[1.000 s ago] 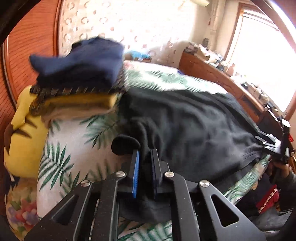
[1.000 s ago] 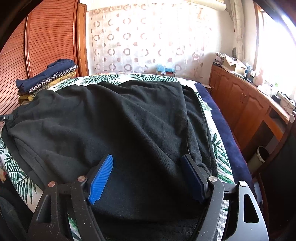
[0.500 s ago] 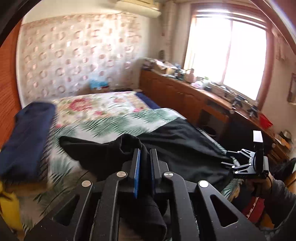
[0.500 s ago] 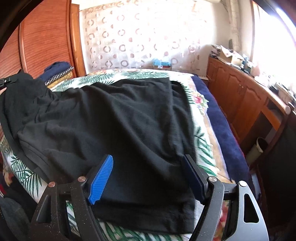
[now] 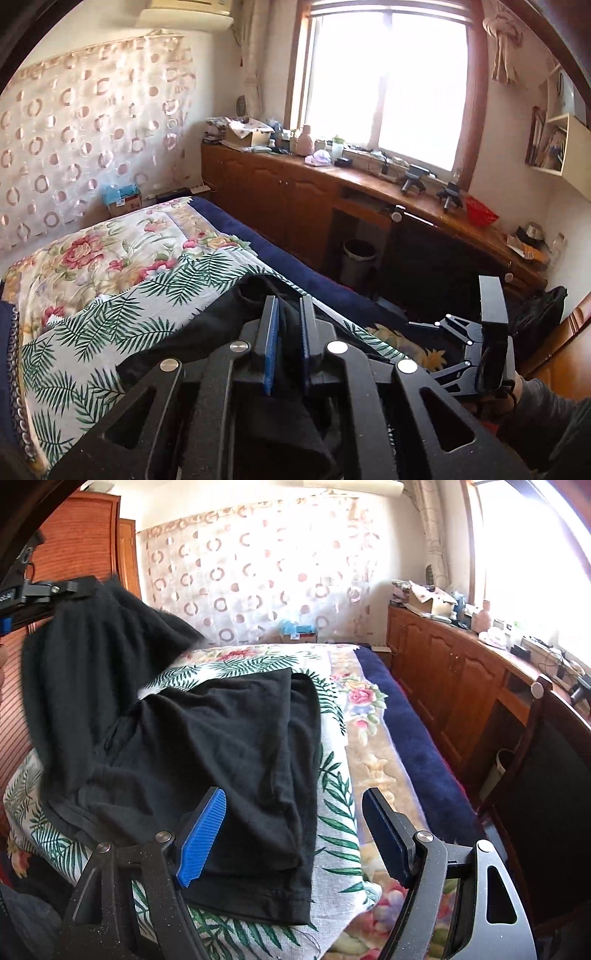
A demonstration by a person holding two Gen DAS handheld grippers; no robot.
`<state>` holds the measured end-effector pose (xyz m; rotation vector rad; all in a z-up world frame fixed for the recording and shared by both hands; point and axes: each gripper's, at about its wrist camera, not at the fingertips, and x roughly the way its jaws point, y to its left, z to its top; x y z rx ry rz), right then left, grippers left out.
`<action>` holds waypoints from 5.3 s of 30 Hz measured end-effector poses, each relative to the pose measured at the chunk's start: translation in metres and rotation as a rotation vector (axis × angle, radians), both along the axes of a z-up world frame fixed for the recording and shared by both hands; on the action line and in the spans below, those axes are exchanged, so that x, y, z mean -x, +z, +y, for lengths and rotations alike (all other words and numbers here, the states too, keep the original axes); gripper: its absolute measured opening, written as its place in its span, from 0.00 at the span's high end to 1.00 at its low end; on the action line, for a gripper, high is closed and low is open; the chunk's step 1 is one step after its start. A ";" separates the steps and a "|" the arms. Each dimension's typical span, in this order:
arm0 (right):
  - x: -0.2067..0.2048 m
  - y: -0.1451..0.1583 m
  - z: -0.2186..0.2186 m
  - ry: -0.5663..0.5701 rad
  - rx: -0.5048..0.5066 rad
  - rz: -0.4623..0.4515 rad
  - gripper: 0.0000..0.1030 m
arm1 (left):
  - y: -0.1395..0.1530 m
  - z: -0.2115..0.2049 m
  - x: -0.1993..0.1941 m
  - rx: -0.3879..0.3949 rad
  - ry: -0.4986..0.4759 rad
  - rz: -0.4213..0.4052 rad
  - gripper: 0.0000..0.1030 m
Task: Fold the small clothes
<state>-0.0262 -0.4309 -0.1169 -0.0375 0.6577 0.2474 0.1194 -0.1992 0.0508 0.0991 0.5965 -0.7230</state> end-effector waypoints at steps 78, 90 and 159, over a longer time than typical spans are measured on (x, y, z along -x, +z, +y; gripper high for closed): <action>-0.116 0.017 0.080 0.167 0.100 0.151 0.53 | -0.123 0.107 0.026 -0.037 0.288 0.142 0.22; -0.084 0.039 0.043 0.127 0.067 0.050 0.96 | -0.129 0.103 0.027 -0.041 0.282 0.159 0.22; -0.247 0.026 0.090 0.161 0.050 0.209 0.94 | -0.108 0.057 -0.125 -0.074 0.239 0.140 0.95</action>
